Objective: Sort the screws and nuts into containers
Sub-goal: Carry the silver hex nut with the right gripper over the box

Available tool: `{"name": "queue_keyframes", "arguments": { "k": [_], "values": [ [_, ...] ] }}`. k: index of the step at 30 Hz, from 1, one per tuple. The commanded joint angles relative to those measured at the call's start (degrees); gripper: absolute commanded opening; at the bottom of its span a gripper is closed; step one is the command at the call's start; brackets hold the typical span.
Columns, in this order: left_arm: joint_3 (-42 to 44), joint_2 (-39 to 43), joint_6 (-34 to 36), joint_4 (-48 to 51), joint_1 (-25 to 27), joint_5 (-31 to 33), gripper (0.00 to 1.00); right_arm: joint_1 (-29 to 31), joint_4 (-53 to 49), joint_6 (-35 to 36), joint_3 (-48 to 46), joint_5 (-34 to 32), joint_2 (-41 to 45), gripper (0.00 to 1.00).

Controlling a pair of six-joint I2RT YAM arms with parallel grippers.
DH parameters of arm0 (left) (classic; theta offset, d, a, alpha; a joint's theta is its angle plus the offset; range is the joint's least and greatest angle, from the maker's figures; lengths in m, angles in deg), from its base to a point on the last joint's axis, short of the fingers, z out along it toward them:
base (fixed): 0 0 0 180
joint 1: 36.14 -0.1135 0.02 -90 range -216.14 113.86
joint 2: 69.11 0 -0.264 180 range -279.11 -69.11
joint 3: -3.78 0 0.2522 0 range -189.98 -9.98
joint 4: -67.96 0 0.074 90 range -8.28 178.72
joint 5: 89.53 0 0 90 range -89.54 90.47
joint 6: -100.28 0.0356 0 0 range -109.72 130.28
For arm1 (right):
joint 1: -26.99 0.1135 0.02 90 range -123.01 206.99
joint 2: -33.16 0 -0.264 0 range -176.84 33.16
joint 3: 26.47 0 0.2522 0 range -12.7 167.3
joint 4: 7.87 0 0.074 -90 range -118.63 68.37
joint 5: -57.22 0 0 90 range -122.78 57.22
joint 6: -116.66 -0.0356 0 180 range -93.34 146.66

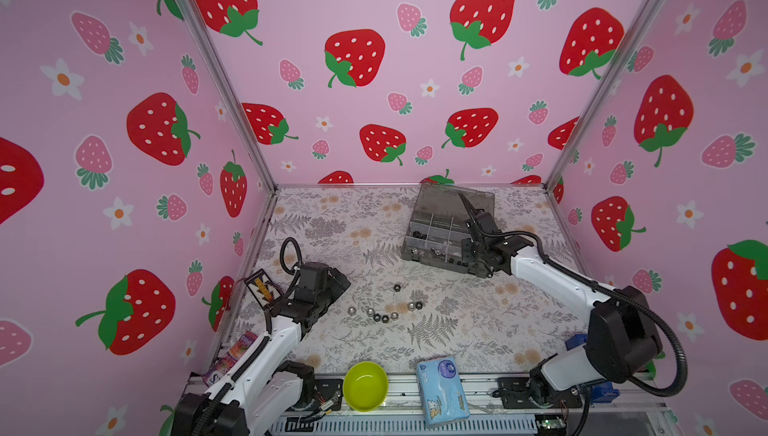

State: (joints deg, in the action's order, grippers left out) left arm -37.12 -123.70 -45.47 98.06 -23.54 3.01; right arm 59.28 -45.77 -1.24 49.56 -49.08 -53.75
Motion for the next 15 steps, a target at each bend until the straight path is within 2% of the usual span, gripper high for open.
{"name": "queue_keyframes", "arguments": {
  "k": [1, 9, 15],
  "values": [
    [-1.69, -0.23, 0.11, 0.45, 0.23, 0.71, 0.99, -3.31, 1.45, 1.6, 1.84, 1.73, -2.99, 0.03],
    [-1.34, -0.08, -0.06, 0.41, 0.17, 0.82, 0.99, -9.47, 4.85, 3.36, 3.09, 5.91, -8.88, 0.02],
    [-1.43, -0.34, 0.05, 0.36, 0.19, 0.97, 0.99, -11.13, 4.91, 4.41, 4.52, 6.36, -12.28, 0.01]
  ]
}}
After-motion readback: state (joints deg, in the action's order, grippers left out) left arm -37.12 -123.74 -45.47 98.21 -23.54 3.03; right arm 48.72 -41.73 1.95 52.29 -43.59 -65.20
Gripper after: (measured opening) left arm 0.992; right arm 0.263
